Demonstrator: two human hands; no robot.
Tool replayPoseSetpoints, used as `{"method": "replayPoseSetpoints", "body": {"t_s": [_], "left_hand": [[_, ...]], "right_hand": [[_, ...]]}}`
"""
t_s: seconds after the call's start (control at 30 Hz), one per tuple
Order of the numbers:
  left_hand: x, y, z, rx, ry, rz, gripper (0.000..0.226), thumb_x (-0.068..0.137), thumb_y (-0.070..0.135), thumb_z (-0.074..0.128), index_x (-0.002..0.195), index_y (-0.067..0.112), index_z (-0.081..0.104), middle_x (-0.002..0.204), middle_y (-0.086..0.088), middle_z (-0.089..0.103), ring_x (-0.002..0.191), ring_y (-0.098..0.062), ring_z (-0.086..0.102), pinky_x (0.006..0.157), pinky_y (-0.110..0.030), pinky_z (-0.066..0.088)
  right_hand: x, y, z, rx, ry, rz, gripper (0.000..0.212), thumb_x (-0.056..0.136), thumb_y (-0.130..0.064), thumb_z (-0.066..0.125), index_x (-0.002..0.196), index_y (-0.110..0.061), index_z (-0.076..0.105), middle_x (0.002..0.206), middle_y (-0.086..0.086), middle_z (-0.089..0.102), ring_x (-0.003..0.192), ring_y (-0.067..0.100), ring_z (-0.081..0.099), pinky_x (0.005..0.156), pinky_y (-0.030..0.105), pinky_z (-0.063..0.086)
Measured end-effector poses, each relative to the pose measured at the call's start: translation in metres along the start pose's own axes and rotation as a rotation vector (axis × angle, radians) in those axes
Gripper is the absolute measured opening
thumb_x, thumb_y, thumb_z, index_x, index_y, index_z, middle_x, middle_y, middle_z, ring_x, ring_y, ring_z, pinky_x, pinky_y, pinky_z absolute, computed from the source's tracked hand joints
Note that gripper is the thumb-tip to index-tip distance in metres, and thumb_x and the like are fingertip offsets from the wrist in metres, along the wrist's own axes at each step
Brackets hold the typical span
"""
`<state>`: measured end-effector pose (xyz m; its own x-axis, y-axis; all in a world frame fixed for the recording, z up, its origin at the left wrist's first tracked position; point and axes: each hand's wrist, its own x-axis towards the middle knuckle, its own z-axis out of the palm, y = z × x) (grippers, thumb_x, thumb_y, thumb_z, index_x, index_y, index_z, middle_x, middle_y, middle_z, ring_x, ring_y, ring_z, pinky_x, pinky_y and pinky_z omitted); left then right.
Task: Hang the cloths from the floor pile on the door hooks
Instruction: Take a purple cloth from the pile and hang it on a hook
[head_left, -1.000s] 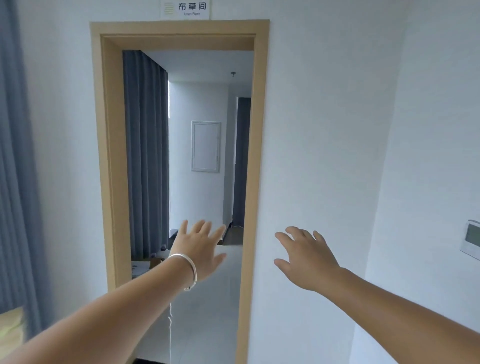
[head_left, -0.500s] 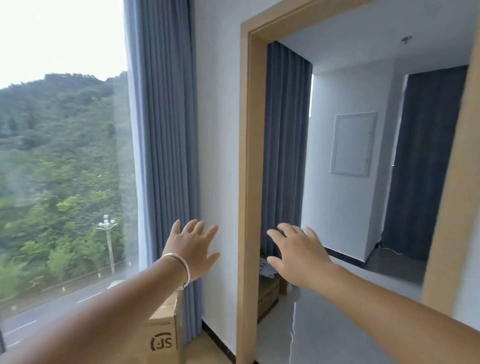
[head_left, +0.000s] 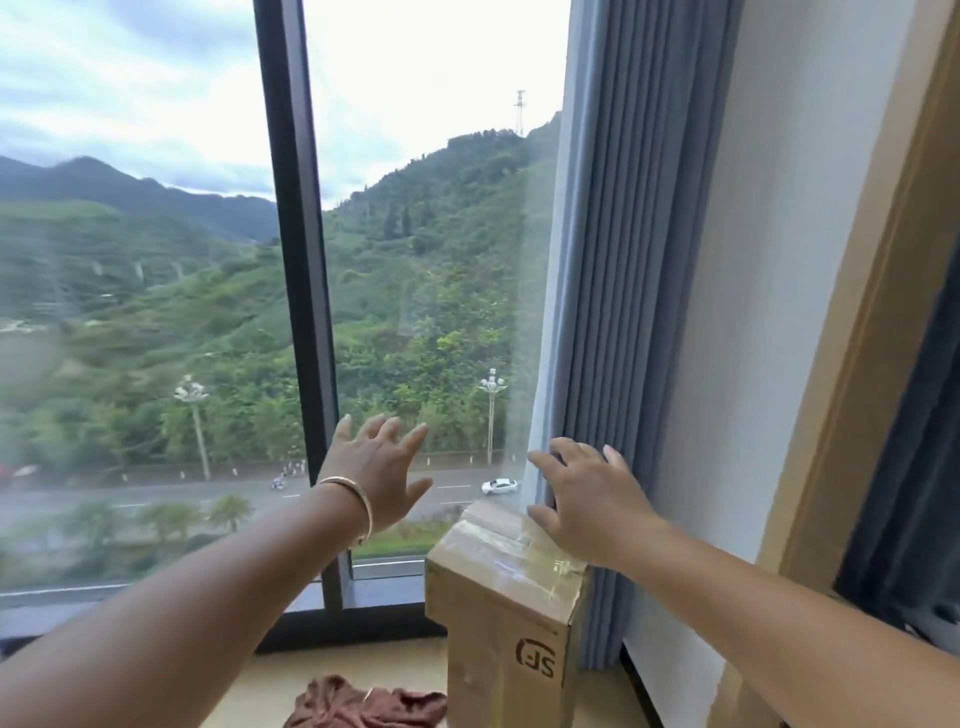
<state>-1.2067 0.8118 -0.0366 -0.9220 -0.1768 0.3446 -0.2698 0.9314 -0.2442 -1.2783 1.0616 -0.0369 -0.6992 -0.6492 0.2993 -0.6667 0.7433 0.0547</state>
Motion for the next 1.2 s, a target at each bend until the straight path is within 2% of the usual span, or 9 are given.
{"method": "replayPoseSetpoints", "body": {"t_s": [0.23, 0.37, 0.63, 0.9, 1.03, 1.2], "left_hand": [[0.051, -0.093, 0.073, 0.012, -0.062, -0.137, 0.072, 0.09, 0.067, 0.029, 0.151, 0.034, 0.008, 0.157, -0.002, 0.022, 0.145, -0.021, 0.013, 0.116, -0.052, 0.01], [0.087, -0.142, 0.123, 0.035, -0.082, -0.163, 0.071, 0.09, 0.066, 0.027, 0.15, 0.033, 0.008, 0.156, -0.002, 0.024, 0.145, -0.021, 0.015, 0.115, -0.051, 0.012], [0.106, -0.2, 0.263, -0.015, -0.268, -0.213, 0.07, 0.092, 0.063, 0.031, 0.151, 0.033, 0.008, 0.157, -0.002, 0.022, 0.146, -0.021, 0.013, 0.116, -0.051, 0.009], [0.054, -0.213, 0.428, -0.085, -0.499, -0.312, 0.069, 0.092, 0.062, 0.032, 0.15, 0.033, 0.01, 0.156, -0.002, 0.024, 0.145, -0.02, 0.015, 0.115, -0.049, 0.01], [0.006, -0.197, 0.524, -0.115, -0.633, -0.348, 0.068, 0.091, 0.062, 0.032, 0.15, 0.032, 0.012, 0.155, -0.002, 0.024, 0.143, -0.02, 0.018, 0.113, -0.047, 0.013], [-0.069, -0.154, 0.656, -0.157, -0.785, -0.388, 0.067, 0.092, 0.06, 0.031, 0.15, 0.033, 0.013, 0.155, 0.0, 0.022, 0.143, -0.017, 0.017, 0.114, -0.047, 0.009]], "right_hand": [[0.123, -0.051, 0.057, 0.029, -0.004, -0.122, 0.06, 0.094, -0.05, 0.045, 0.147, -0.027, 0.027, 0.152, 0.002, 0.029, 0.139, 0.023, 0.027, 0.115, 0.051, 0.013], [0.194, -0.077, 0.096, 0.022, -0.034, -0.154, 0.061, 0.093, -0.048, 0.048, 0.146, -0.028, 0.028, 0.153, 0.002, 0.028, 0.14, 0.021, 0.025, 0.114, 0.046, 0.013], [0.287, -0.132, 0.226, 0.099, -0.173, -0.214, 0.061, 0.094, -0.049, 0.046, 0.148, -0.031, 0.024, 0.156, -0.001, 0.025, 0.143, 0.017, 0.019, 0.118, 0.046, 0.009], [0.302, -0.172, 0.393, 0.148, -0.364, -0.304, 0.061, 0.092, -0.05, 0.048, 0.147, -0.028, 0.029, 0.153, 0.001, 0.031, 0.141, 0.02, 0.023, 0.117, 0.045, 0.014], [0.283, -0.185, 0.497, 0.136, -0.467, -0.34, 0.059, 0.088, -0.049, 0.052, 0.141, -0.028, 0.038, 0.147, -0.002, 0.037, 0.137, 0.018, 0.03, 0.114, 0.044, 0.019], [0.226, -0.193, 0.644, 0.126, -0.65, -0.408, 0.054, 0.084, -0.048, 0.055, 0.133, -0.028, 0.045, 0.135, -0.002, 0.045, 0.129, 0.021, 0.04, 0.107, 0.042, 0.027]]}}
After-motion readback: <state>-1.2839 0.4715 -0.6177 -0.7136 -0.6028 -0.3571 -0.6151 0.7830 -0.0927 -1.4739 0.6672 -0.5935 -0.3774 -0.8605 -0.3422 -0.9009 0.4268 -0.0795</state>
